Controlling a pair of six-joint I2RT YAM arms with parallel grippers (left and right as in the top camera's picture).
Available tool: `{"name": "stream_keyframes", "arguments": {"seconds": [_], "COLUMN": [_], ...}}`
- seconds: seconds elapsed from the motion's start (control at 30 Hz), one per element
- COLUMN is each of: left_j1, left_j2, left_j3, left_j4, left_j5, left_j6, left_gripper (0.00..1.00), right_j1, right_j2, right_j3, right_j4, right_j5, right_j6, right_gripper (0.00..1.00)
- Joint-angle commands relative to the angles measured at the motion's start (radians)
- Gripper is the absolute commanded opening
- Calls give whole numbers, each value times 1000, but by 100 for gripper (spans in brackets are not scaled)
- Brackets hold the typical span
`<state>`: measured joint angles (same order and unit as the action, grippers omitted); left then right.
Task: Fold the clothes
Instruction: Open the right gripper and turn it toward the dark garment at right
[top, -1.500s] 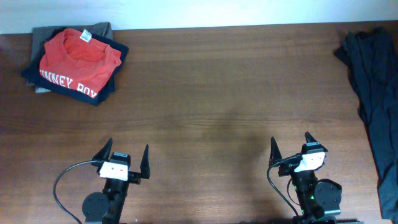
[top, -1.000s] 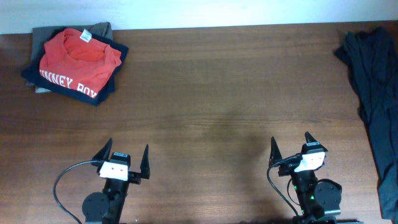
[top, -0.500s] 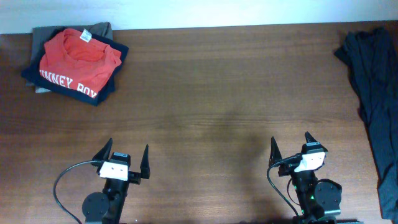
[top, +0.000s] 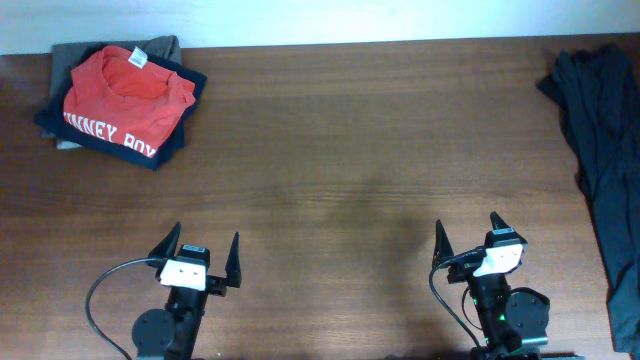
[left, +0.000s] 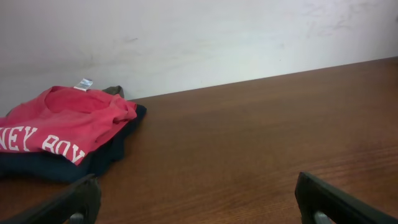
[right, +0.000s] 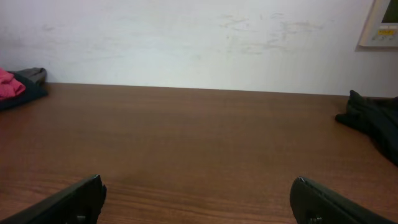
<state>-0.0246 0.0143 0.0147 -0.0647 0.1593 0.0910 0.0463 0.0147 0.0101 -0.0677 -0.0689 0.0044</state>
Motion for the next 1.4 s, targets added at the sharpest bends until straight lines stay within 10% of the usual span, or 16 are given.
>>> {"name": "stream_keyframes", "arguments": {"seconds": [0.0, 0.83, 1.07, 1.37], "left_j1": [6, 6, 6, 6], "left_j2": [-8, -8, -8, -8], "left_j3": [-6, -6, -6, -6], "left_j4": [-4, -4, -4, -4], "left_j5": [-10, -10, -10, -10], "left_j6": [16, 16, 16, 16], "left_gripper": [99, 99, 99, 99], "right_j1": [-8, -8, -8, -8], "right_j2": [-8, -8, -8, -8], "right_j3": [-5, -5, -5, -4], "right_j4": [-6, -2, 16, 224], "right_j5": [10, 0, -680, -768], "right_j6": [11, 12, 342, 428], "right_gripper": [99, 99, 99, 99]}}
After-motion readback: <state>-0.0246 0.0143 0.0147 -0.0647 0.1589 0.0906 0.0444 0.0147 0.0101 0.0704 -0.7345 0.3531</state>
